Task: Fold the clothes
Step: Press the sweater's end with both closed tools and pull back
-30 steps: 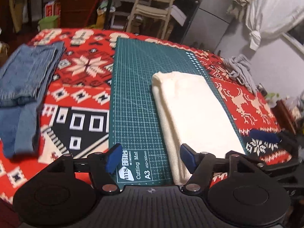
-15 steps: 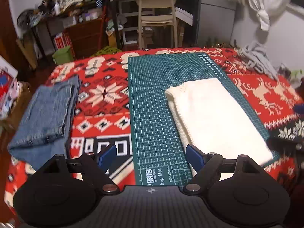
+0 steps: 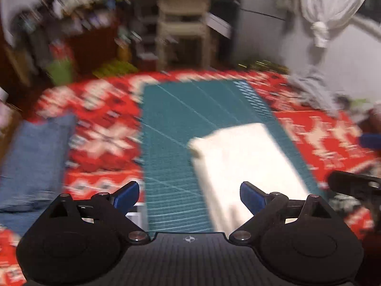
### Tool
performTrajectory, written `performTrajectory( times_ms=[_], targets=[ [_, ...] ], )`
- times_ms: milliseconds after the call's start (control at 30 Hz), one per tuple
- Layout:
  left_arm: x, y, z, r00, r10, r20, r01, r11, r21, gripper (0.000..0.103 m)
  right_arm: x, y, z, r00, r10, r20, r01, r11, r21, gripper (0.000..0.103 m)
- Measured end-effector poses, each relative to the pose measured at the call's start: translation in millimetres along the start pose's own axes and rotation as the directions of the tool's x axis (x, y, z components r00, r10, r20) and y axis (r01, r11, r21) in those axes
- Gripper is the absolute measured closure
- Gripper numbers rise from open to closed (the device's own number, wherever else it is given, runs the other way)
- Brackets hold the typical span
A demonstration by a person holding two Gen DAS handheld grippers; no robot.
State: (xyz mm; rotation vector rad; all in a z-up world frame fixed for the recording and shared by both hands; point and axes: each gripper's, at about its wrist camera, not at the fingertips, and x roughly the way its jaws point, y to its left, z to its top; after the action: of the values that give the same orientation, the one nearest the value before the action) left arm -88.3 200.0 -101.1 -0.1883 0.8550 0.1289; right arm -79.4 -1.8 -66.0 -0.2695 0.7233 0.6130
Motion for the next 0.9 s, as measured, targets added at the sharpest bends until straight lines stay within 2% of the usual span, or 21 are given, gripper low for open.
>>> performTrajectory(
  times_ms=[100,233,267,300,333,367,467,500,533,567,600,633,700,767,833,900],
  targets=[
    [16,15,11,0.996,-0.082,-0.026,0.079,0.993,-0.084,0.014,14,-7,13,1.0,0.026,-0.014,-0.025,0.999,0.032,0.001],
    [39,34,23,0.982,-0.183,-0.053,0.171,0.971,-0.168,0.035,36,-6,26,0.999,0.046,-0.004,-0.046,0.998,-0.04,0.001],
    [44,38,26,0.978,-0.203,-0.055,0.189,0.963,-0.191,0.037,42,-5,28,0.999,0.039,-0.001,-0.039,0.998,-0.045,0.001],
    [50,42,28,0.973,-0.223,-0.057,0.207,0.955,-0.213,0.044,48,-5,31,1.0,0.03,-0.008,-0.03,0.999,-0.04,0.001],
    [56,45,30,0.967,-0.248,-0.063,0.227,0.945,-0.234,0.052,55,-6,34,0.999,0.04,-0.012,-0.04,0.999,-0.037,0.001],
    [61,48,31,0.959,-0.273,-0.069,0.248,0.935,-0.254,0.054,62,-6,37,0.998,0.06,-0.019,-0.06,0.997,-0.037,0.004],
    [79,56,34,0.933,-0.35,-0.085,0.308,0.898,-0.313,0.056,82,-4,44,0.995,0.086,-0.05,-0.088,0.995,-0.047,0.023],
    [84,59,35,0.923,-0.375,-0.089,0.327,0.884,-0.333,0.056,89,-3,46,0.994,0.086,-0.066,-0.089,0.995,-0.054,0.034],
    [89,60,36,0.912,-0.399,-0.09,0.348,0.873,-0.342,0.056,96,-2,49,0.991,0.097,-0.089,-0.103,0.993,-0.061,0.041],
    [92,61,36,0.903,-0.421,-0.089,0.368,0.863,-0.348,0.056,103,-2,52,0.987,0.116,-0.113,-0.123,0.991,-0.056,0.054],
    [94,61,36,0.894,-0.439,-0.085,0.386,0.854,-0.35,0.062,109,-2,53,0.982,0.134,-0.135,-0.141,0.989,-0.044,0.066],
    [97,62,36,0.888,-0.452,-0.084,0.398,0.847,-0.352,0.067,115,-2,53,0.976,0.152,-0.156,-0.159,0.987,-0.03,0.07],
    [99,63,35,0.889,-0.452,-0.077,0.399,0.846,-0.352,0.072,127,-3,55,0.962,0.188,-0.197,-0.192,0.981,0.0,0.087],
    [99,65,35,0.892,-0.447,-0.068,0.398,0.847,-0.354,0.082,133,-1,54,0.953,0.223,-0.204,-0.226,0.974,0.008,0.09],
    [98,70,32,0.879,-0.474,-0.047,0.426,0.826,-0.368,0.095,137,3,54,0.947,0.251,-0.2,-0.254,0.967,0.006,0.09],
    [96,73,30,0.873,-0.486,-0.027,0.443,0.816,-0.372,0.096,143,8,54,0.943,0.259,-0.209,-0.265,0.964,0.0,0.09]
  ],
)
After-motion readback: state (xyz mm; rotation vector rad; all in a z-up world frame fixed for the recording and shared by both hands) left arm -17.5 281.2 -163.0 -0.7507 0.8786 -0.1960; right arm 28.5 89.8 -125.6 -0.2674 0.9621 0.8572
